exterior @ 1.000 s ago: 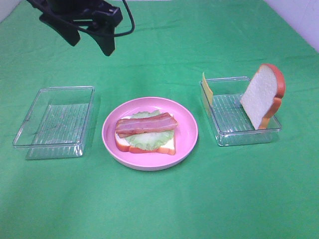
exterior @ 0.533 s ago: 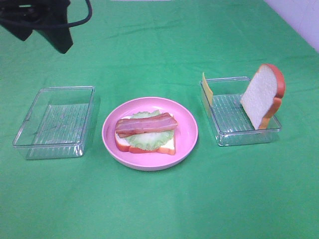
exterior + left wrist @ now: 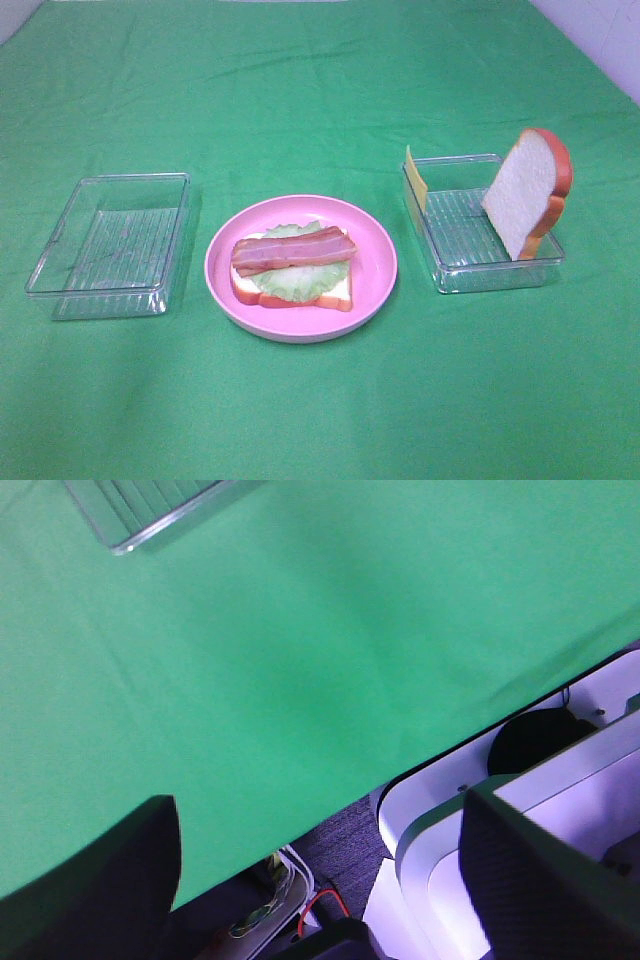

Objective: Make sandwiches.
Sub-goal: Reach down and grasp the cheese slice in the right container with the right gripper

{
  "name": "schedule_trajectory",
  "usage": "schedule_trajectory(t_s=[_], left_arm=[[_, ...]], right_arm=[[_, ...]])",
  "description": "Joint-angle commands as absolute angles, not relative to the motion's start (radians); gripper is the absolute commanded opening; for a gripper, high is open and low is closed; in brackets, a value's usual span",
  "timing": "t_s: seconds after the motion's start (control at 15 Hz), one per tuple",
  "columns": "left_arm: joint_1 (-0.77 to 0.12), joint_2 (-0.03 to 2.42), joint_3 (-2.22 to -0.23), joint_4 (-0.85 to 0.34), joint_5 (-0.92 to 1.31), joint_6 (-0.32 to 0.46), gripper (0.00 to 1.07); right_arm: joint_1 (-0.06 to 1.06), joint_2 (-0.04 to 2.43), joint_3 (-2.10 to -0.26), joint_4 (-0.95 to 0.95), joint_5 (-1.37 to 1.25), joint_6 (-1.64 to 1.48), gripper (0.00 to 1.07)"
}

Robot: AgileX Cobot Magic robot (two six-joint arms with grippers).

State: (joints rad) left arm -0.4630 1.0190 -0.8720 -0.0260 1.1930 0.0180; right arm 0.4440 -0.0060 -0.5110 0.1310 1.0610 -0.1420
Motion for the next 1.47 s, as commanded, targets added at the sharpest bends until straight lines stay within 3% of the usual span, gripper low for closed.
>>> schedule_trajectory(t_s=[0.07,0.4,0.67,0.8,1.0,1.47], left_arm=[[-0.465,0.892,-0.758,-0.007,1.153,0.020,0.74],[-0.465,0.515,-0.567,0.000,0.990,0.020,0.74],[-0.465,0.266,-0.527,0.057,0.985,0.021,0.74],[-0.465,0.151,-0.519,0.113,1.001,0.013,0.74],[-0.465,0.043,-0.499,0.083,1.044,-0.014,0.74],[-0.465,0.007,-0.499,0.064,1.046,-0.016,0.74]], right_arm=[[0.443,-0.019,-0.506,0.132,1.065,-0.149,0.69],[0.443,-0.017,-0.511,0.132,1.056,-0.146,0.69],[0.443,0.100,-0.541,0.100,0.950,-0.028,0.69],[0.443,0.261,-0.568,0.064,0.859,0.044,0.69],[0.443,0.570,-0.658,0.053,0.771,0.081,0.69],[0.443,1.425,-1.176,0.055,0.958,0.145,0.61]])
